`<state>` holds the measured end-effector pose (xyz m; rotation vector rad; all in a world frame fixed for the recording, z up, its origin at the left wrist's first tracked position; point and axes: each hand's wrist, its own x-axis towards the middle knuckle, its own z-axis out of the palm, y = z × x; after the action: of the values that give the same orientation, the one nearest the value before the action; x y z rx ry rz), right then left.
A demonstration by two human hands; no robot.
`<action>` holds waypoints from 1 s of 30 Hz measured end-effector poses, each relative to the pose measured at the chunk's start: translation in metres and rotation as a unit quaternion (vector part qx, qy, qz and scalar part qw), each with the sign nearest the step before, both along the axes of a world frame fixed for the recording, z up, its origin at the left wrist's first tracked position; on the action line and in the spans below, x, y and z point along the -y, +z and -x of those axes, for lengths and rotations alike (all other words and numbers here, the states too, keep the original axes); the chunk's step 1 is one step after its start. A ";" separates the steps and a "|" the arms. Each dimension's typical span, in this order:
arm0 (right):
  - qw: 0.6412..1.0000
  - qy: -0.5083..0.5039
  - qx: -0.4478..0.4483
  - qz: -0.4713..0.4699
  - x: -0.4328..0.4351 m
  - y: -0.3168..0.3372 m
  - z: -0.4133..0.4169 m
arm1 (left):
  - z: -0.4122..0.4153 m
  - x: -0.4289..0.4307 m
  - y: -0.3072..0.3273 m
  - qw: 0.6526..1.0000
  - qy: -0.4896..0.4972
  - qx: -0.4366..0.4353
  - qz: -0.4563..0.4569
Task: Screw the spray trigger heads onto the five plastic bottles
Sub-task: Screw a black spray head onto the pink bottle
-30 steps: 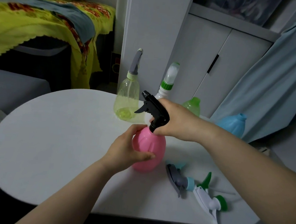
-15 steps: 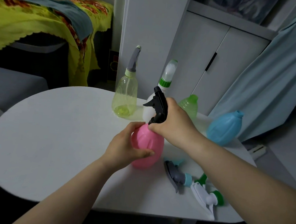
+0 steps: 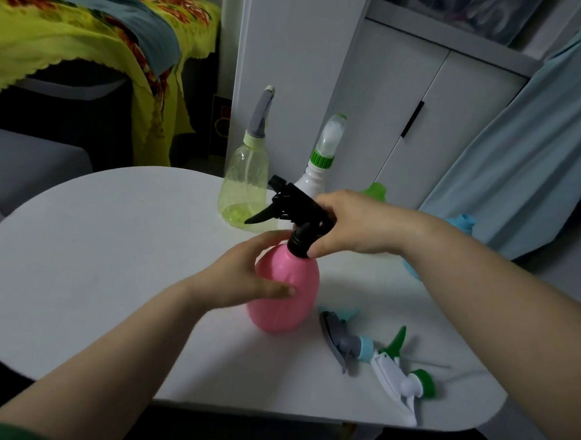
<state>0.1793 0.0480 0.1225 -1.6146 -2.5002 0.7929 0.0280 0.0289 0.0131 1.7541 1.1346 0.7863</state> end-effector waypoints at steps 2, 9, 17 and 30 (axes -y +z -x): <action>1.000 0.009 0.015 0.004 -0.003 0.002 -0.002 | 0.000 -0.004 0.003 1.000 -0.013 -0.003 0.008; 0.993 -0.056 0.044 -0.095 0.006 -0.009 0.006 | -0.018 0.012 -0.004 0.993 0.096 0.000 -0.067; 0.994 -0.085 -0.065 -0.002 0.013 -0.008 -0.007 | -0.027 0.018 0.002 0.989 0.117 -0.027 -0.083; 0.899 -0.069 -0.433 0.022 0.021 -0.066 -0.024 | -0.016 0.004 -0.025 0.997 0.044 0.051 -0.027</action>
<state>0.2035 0.0266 0.0570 -1.0609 -1.7163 1.2055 0.0443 0.0244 -0.0116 1.6974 1.1369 0.9573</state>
